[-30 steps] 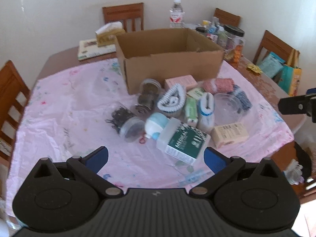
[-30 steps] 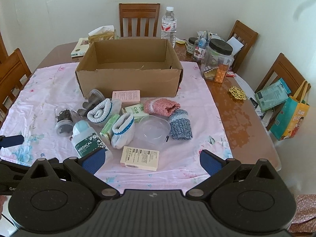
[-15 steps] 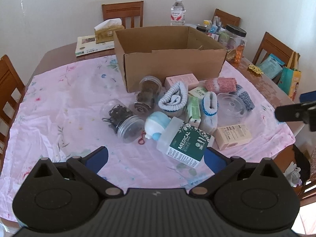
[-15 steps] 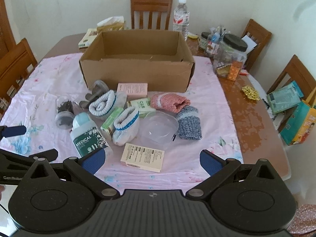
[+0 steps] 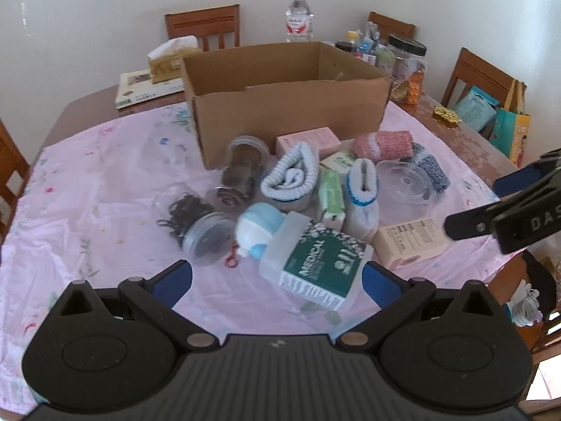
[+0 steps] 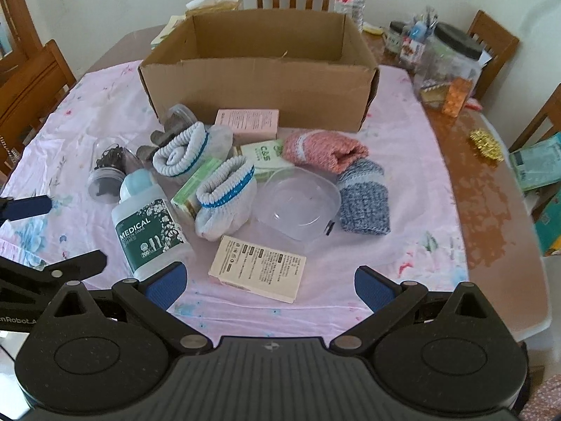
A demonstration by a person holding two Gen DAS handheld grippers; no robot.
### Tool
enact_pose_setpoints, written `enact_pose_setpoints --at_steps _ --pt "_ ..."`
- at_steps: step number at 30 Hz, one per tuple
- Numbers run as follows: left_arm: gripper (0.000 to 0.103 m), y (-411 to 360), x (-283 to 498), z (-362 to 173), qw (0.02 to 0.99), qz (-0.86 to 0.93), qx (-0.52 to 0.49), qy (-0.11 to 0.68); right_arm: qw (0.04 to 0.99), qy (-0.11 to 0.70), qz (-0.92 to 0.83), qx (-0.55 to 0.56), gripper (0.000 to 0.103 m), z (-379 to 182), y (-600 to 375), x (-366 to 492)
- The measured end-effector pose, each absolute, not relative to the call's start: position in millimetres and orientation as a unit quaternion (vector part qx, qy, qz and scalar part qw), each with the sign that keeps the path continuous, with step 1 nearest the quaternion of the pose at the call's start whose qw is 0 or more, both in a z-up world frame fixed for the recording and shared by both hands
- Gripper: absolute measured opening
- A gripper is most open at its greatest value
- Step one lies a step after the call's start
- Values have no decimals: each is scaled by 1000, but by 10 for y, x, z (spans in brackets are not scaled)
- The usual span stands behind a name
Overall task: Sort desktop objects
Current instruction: 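Move the left tool toward the white MEDICAL box while the right tool approaches the cream box, then close the left tool on the white MEDICAL cotton swab box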
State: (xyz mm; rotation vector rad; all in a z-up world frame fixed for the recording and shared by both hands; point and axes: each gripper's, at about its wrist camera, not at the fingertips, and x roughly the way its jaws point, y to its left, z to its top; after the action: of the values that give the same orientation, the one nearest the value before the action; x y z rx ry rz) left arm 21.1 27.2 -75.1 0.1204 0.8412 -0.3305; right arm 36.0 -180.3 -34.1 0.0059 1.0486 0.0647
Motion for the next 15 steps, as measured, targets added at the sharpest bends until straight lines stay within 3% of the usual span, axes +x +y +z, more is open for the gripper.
enact_pose_setpoints --at_steps 15 --pt "102 -38 583 -1138 872 -205 72 439 844 535 30 20 103 -692 -2082 413"
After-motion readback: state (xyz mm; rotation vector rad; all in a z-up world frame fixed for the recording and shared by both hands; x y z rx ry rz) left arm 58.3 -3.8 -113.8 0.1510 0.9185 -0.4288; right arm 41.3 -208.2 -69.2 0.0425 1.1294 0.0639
